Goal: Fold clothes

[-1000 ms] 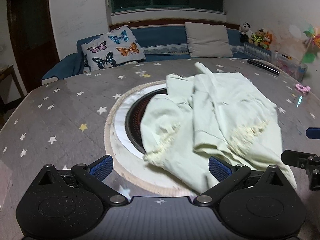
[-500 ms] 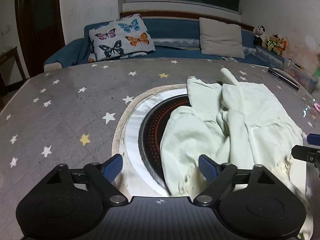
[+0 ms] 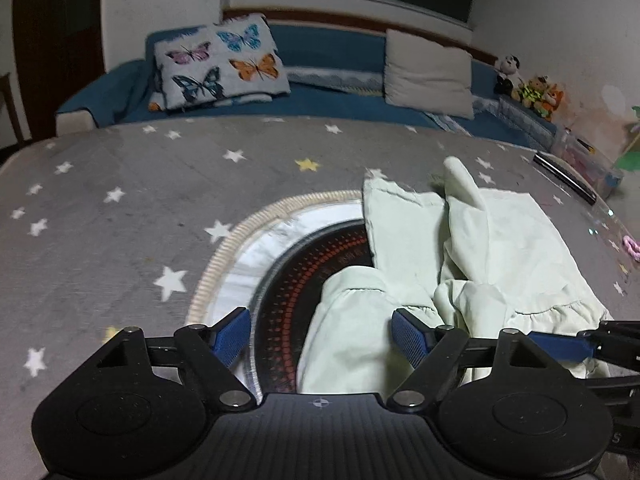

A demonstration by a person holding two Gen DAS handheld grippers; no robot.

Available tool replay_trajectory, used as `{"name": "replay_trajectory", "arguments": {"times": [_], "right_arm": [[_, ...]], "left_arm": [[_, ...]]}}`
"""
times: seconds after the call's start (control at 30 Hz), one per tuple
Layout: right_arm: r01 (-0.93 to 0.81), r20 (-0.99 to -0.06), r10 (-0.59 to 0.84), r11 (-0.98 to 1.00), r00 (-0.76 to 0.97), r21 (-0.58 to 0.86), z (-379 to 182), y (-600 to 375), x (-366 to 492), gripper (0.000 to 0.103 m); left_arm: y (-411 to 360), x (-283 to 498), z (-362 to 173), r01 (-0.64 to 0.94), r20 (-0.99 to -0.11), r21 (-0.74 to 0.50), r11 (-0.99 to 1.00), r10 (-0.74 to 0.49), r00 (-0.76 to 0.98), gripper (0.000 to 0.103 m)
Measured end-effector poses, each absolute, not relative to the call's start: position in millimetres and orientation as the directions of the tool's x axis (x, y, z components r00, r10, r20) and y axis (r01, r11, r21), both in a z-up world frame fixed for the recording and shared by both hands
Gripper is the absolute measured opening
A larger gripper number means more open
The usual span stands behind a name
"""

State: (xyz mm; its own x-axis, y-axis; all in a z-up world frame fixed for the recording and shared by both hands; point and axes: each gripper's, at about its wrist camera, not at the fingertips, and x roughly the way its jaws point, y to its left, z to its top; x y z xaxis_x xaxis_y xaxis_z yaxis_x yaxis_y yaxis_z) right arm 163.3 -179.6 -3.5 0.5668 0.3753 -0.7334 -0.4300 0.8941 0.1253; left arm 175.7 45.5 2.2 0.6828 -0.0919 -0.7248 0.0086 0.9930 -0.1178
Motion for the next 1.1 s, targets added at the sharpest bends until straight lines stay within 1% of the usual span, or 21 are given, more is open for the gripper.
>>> {"name": "replay_trajectory", "arguments": {"times": [0.03,0.07,0.1,0.13,0.17,0.2,0.23,0.3,0.37,0.5,0.7,0.8,0.97,1.1], "right_arm": [[-0.429,-0.733,0.375,0.895,0.567,0.125,-3,-181,162,0.02],[-0.423,-0.731,0.376,0.897,0.569,0.132,-2,-185,160,0.012],[-0.416,-0.729,0.378,0.899,0.571,0.139,-1,-188,159,0.009],[-0.409,-0.726,0.378,0.901,0.574,0.146,1,-192,157,0.005],[-0.399,-0.72,0.375,0.905,0.583,0.148,4,-198,154,0.004],[-0.39,-0.712,0.373,0.909,0.596,0.15,7,-203,150,0.004],[-0.38,-0.703,0.37,0.912,0.608,0.152,10,-208,146,0.003],[-0.361,-0.685,0.364,0.92,0.632,0.156,17,-219,138,0.003],[-0.334,-0.664,0.352,0.929,0.66,0.16,24,-231,129,0.003],[-0.262,-0.624,0.306,0.951,0.719,0.164,36,-260,108,0.002],[-0.114,-0.593,0.2,0.977,0.78,0.18,44,-309,76,0.002],[-0.04,-0.583,0.152,0.979,0.798,0.2,44,-334,57,0.002],[0.051,-0.58,0.093,0.973,0.809,0.227,41,-366,26,0.002],[0.106,-0.601,0.068,0.962,0.796,0.25,32,-381,7,0.002]], "left_arm": [[45,179,0,0.015,-0.73,-0.126,0.992,-0.103,0.676,0.078],[46,180,-2,0.021,-0.734,-0.136,0.991,-0.115,0.669,0.072],[46,181,-5,0.026,-0.739,-0.146,0.989,-0.127,0.662,0.063],[46,182,-7,0.032,-0.743,-0.159,0.987,-0.141,0.655,0.058],[47,182,-8,0.038,-0.743,-0.181,0.983,-0.163,0.649,0.048],[48,181,-7,0.048,-0.737,-0.198,0.979,-0.181,0.651,0.036],[48,179,-6,0.053,-0.733,-0.206,0.977,-0.19,0.653,0.031],[48,175,-3,0.062,-0.722,-0.22,0.973,-0.206,0.661,0.014],[49,170,1,0.062,-0.705,-0.222,0.973,-0.204,0.679,0.008],[57,157,13,0.033,-0.673,-0.233,0.972,-0.186,0.716,0.004],[73,126,33,-0.015,-0.613,-0.203,0.979,-0.115,0.782,0.003],[88,107,42,-0.055,-0.589,-0.213,0.975,-0.084,0.803,0.003],[117,65,54,-0.122,-0.555,-0.241,0.963,-0.033,0.832,0.002],[137,30,59,-0.166,-0.545,-0.255,0.953,0.0,0.838,0.002]]}}
